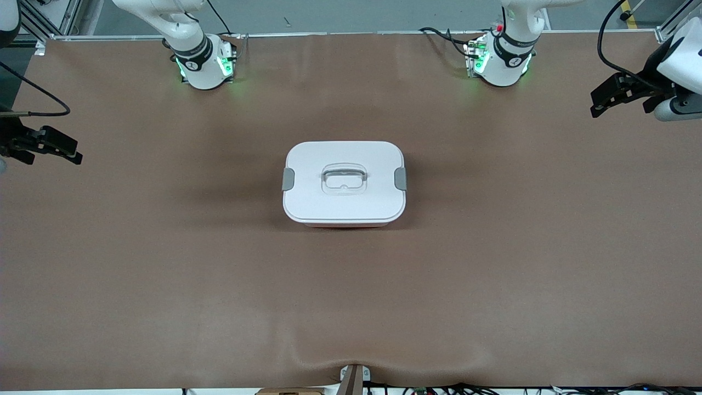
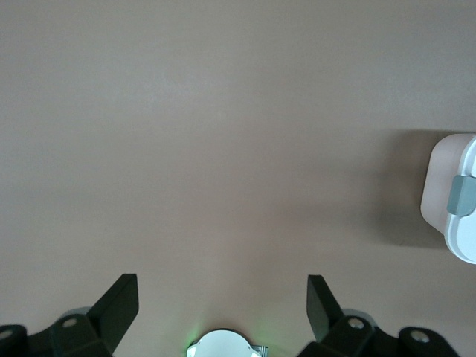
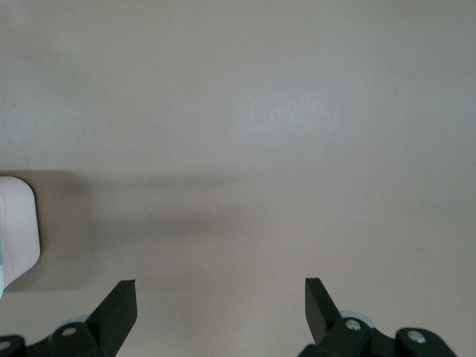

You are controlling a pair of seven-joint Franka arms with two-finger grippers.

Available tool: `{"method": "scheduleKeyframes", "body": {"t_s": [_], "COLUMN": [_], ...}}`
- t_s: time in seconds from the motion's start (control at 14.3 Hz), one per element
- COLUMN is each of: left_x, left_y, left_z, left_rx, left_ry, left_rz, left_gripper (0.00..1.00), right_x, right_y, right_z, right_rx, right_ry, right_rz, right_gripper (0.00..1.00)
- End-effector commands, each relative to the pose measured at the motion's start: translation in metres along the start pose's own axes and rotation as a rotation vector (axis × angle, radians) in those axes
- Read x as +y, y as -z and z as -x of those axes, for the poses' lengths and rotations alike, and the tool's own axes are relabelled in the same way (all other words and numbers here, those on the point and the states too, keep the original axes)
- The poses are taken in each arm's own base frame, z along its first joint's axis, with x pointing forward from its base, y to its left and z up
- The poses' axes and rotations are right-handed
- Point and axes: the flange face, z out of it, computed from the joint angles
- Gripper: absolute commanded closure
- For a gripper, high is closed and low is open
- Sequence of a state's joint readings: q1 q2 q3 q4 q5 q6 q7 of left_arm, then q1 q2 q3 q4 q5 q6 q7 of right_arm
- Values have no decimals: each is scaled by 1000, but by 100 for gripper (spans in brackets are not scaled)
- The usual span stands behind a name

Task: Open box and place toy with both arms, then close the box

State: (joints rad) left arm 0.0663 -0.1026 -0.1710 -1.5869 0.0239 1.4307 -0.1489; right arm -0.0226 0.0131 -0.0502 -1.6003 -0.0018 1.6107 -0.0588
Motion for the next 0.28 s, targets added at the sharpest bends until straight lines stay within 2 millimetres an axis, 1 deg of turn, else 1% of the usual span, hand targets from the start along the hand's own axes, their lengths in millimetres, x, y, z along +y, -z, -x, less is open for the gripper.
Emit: {"method": "scheduleKeyframes", "body": {"t_s": [0.0,0.21], "left_x": [-4,-5], "left_y": [7,8], "left_z": [3,4], "left_rx": [-5,-5], "left_ry": [-15,-15], "left_rz": [20,20], "left_gripper": [0,0], "right_x": [3,6], "right_y": [5,6], "right_z": [2,0], "right_rx": [9,22], "right_ry": [0,25], "right_rz": [5,3], "right_gripper": [0,0]}}
